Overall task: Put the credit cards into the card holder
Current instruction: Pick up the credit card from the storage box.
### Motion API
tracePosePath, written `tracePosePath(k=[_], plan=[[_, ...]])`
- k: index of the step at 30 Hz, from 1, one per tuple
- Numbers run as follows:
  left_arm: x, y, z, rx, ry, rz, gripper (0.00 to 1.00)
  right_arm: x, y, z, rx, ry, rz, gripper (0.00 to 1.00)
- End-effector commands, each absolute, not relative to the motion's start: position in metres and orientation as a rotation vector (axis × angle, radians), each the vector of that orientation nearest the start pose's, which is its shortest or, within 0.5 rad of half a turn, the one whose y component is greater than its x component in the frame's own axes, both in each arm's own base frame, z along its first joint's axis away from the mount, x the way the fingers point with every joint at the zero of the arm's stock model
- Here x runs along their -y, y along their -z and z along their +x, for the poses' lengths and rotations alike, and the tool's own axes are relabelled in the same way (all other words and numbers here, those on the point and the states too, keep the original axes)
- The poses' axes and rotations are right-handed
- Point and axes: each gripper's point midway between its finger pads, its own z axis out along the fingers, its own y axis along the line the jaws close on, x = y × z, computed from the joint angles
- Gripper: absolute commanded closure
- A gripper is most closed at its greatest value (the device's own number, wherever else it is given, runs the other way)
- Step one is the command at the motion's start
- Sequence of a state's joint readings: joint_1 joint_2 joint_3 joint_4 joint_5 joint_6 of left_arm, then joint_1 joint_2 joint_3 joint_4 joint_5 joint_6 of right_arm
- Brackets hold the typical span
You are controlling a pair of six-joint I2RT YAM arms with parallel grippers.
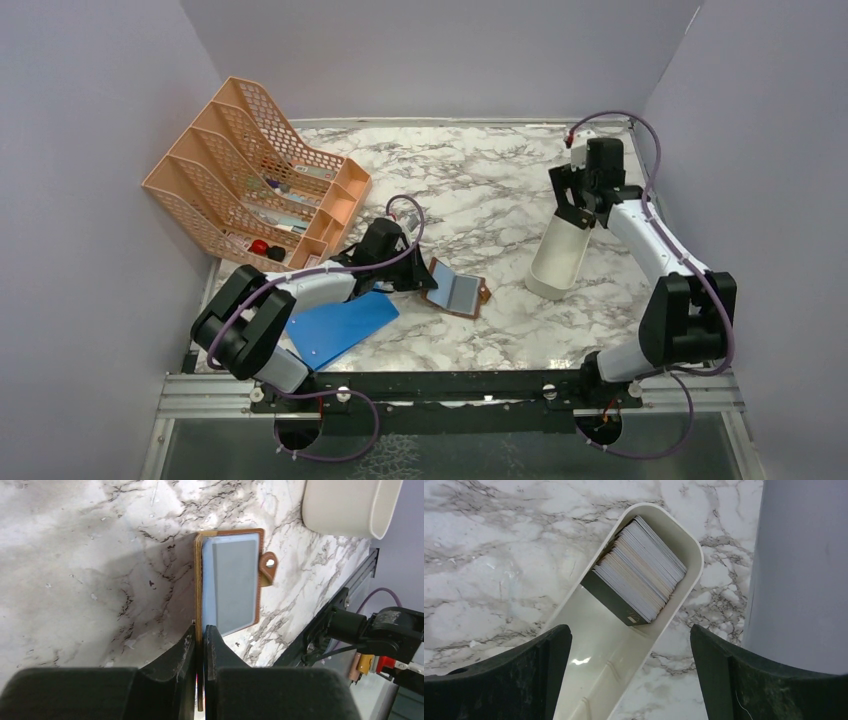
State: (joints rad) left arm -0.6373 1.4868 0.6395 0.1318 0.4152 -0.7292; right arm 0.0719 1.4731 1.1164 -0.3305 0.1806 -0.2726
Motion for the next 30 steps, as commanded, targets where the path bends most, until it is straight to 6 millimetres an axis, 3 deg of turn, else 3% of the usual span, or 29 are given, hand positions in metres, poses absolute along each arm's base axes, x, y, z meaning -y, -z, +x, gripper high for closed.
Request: tracePosePath(k=[1, 4, 10, 13, 17, 21, 25, 30], plan=[[0.287, -0.054, 0.231, -2.514, 1.082, 0.130, 0.89, 0.026, -0.151, 0.418, -2.263, 0.428, -0.497, 0.08], [0.287, -0.054, 0.229, -2.513, 1.089, 0.158, 0.89, 0.021, -0.142, 0.420, -2.297, 0.385, -0.607, 0.11], [0.291, -0.049, 0.221, -2.537, 1.138, 0.175, 0.87, 0.034, -0.122, 0.416, -2.369, 0.444, -0.725, 0.16], [0.294, -0.045, 0.218, -2.552, 1.172, 0.182, 0.87, 0.038, -0.115, 0.419, -2.378, 0.452, -0.739, 0.27], [0.295, -0.040, 0.215, -2.564, 1.190, 0.179, 0.87, 0.030, -0.105, 0.425, -2.357, 0.402, -0.802, 0.33], [0.297, -0.042, 0.215, -2.560, 1.207, 0.182, 0.87, 0.043, -0.094, 0.428, -2.364, 0.501, -0.827, 0.33], [0.300, -0.047, 0.218, -2.551, 1.216, 0.185, 0.87, 0.048, -0.085, 0.428, -2.359, 0.549, -0.882, 0.26], [0.301, -0.048, 0.217, -2.548, 1.229, 0.185, 0.87, 0.055, -0.078, 0.430, -2.350, 0.602, -0.894, 0.27]])
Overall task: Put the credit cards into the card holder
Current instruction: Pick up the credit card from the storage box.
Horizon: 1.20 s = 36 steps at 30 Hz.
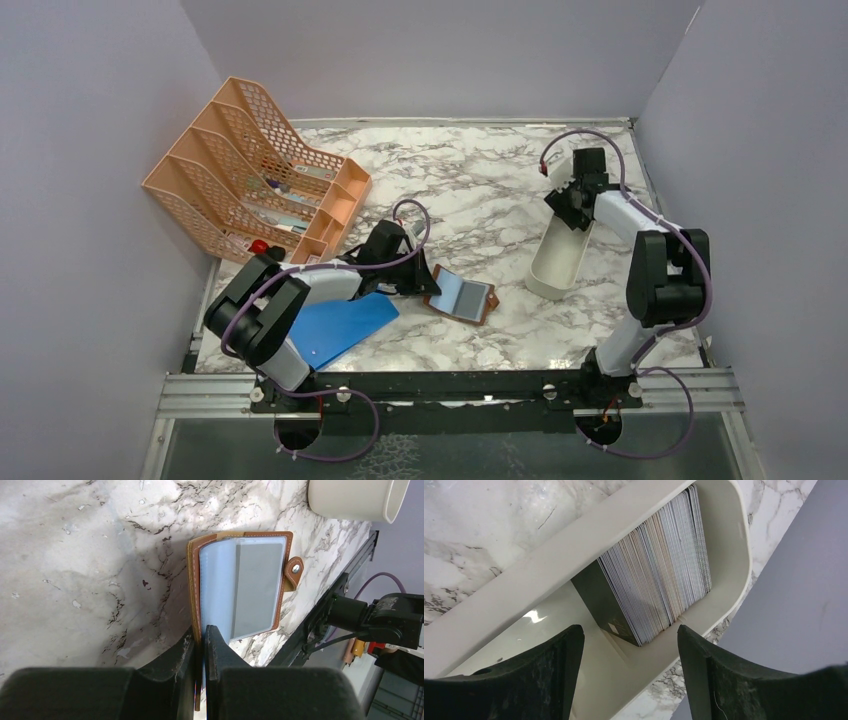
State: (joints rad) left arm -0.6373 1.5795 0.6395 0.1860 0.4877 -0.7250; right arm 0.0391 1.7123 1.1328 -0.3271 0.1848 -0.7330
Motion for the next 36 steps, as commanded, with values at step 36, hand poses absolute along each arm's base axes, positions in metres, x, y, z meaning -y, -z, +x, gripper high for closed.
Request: tracePosePath(k=[36], plan=[[0.302, -0.051, 0.213, -2.521, 1.273, 0.190, 0.87, 0.063, -0.103, 0.443, -2.264, 0.689, -0.806, 0.51]])
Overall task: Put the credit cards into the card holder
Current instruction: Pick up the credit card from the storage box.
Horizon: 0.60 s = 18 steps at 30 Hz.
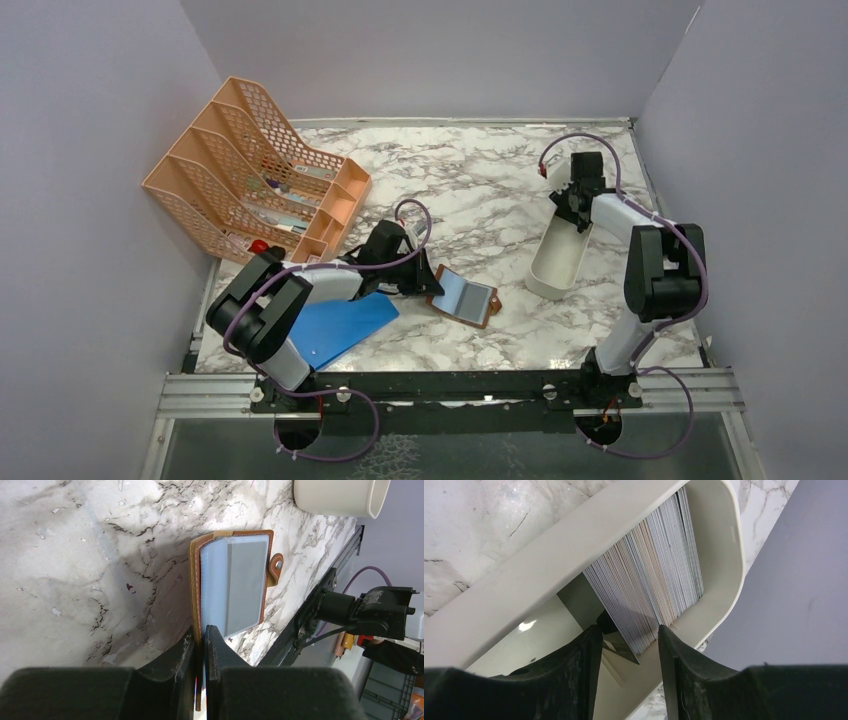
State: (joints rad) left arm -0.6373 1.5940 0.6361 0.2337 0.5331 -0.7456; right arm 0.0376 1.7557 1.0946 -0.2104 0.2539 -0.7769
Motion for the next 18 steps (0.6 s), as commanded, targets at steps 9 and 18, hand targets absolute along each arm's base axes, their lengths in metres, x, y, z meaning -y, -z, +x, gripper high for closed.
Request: tracePosePath(k=[9, 18], plan=[[0.300, -0.052, 0.214, -2.521, 1.251, 0.196, 0.87, 0.062, -0.116, 0.445, -2.241, 0.690, -0.783, 0.54], [0.300, -0.054, 0.216, -2.514, 1.244, 0.197, 0.87, 0.059, -0.116, 0.445, -2.246, 0.663, -0.784, 0.65]])
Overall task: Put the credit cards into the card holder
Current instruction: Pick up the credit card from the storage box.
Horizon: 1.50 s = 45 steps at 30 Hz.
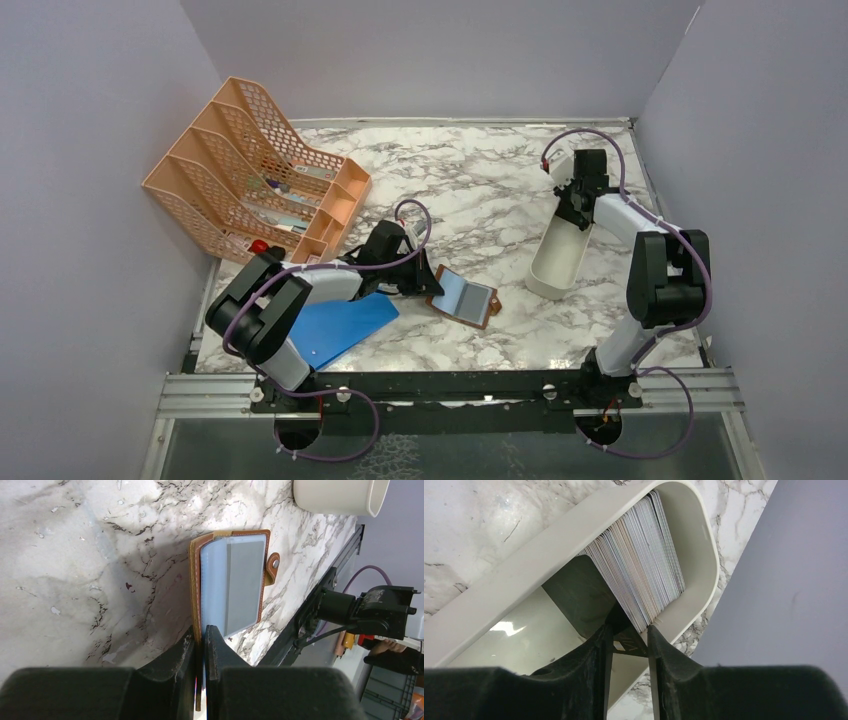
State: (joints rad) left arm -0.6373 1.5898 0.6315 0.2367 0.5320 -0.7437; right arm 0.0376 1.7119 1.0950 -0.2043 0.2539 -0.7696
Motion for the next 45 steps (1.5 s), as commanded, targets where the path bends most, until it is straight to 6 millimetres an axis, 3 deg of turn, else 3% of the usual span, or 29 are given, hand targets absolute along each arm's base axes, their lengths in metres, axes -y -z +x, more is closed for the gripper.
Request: tracePosePath(k=[1, 8, 17, 20, 24, 29, 35, 37, 41, 45], plan=[[0.300, -0.055, 0.216, -2.514, 1.246, 0.198, 0.87, 0.059, -0.116, 0.444, -2.249, 0.665, -0.781, 0.67], [0.302, -0.062, 0.217, -2.496, 1.263, 0.184, 0.87, 0.057, -0.120, 0.444, -2.257, 0.647, -0.770, 0.77], [0.301, -0.066, 0.220, -2.485, 1.244, 0.182, 0.86, 0.047, -0.116, 0.429, -2.320, 0.541, -0.736, 0.81], [0.302, -0.069, 0.221, -2.473, 1.247, 0.179, 0.86, 0.039, -0.117, 0.424, -2.353, 0.474, -0.730, 0.87], [0.301, -0.073, 0.227, -2.434, 1.244, 0.132, 0.86, 0.032, -0.131, 0.413, -2.381, 0.404, -0.677, 0.99], [0.305, -0.070, 0.234, -2.427, 1.250, 0.085, 0.86, 0.027, -0.154, 0.402, -2.368, 0.353, -0.576, 0.99], [0.306, -0.073, 0.239, -2.412, 1.247, 0.065, 0.86, 0.023, -0.161, 0.391, -2.434, 0.296, -0.436, 0.99], [0.307, -0.078, 0.242, -2.396, 1.250, 0.056, 0.86, 0.021, -0.169, 0.393, -2.420, 0.278, -0.320, 0.99], [0.313, -0.084, 0.244, -2.385, 1.282, 0.040, 0.86, -0.008, -0.191, 0.398, -2.365, 0.040, -0.107, 0.99], [0.315, -0.084, 0.242, -2.381, 1.287, 0.037, 0.86, -0.055, -0.208, 0.388, -2.294, -0.298, -0.064, 0.99]])
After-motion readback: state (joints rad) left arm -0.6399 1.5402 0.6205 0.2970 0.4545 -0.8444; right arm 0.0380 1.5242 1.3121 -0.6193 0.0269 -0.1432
